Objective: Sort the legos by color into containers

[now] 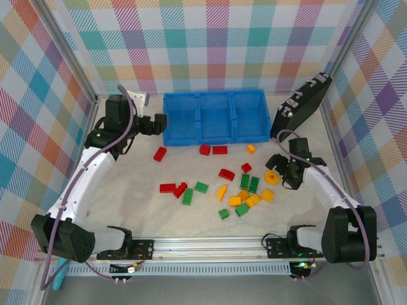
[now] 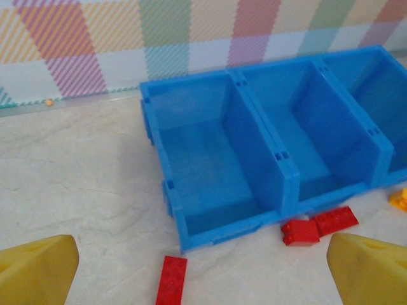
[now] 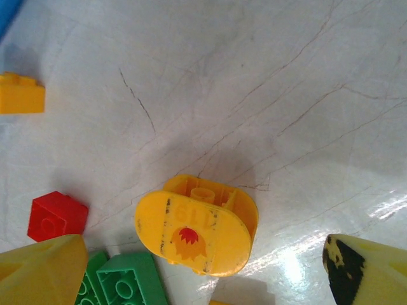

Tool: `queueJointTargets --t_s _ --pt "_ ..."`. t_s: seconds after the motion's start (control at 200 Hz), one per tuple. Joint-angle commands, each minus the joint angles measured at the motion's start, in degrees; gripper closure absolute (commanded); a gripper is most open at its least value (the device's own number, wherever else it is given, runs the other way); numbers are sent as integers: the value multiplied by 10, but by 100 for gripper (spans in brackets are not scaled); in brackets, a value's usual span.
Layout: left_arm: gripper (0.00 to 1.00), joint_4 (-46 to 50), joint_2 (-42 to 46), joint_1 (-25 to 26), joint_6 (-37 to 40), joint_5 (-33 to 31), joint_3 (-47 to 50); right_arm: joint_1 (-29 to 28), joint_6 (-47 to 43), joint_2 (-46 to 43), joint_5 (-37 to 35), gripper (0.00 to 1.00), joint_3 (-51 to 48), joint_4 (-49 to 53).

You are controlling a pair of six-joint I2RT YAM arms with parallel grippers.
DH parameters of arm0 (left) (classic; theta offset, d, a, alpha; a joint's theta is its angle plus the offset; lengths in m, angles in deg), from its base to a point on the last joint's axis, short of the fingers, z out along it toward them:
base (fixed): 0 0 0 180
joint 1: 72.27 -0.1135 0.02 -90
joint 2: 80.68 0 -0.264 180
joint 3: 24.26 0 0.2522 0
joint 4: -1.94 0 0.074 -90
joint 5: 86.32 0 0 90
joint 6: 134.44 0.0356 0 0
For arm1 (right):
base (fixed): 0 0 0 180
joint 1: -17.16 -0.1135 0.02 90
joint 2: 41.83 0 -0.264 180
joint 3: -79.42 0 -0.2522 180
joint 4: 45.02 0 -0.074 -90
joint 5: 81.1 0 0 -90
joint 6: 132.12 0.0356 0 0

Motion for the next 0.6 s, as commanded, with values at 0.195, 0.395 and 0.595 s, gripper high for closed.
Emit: queueJointTargets --t_s 0.195,0.395,0.595 --pt "0 29 8 34 47 9 -11 -28 11 74 10 5 -6 -31" --pt "0 25 15 34 49 13 -6 -45 12 124 -1 7 8 -51" --pt "0 23 19 34 50 -17 4 -50 3 164 -17 25 30 -32"
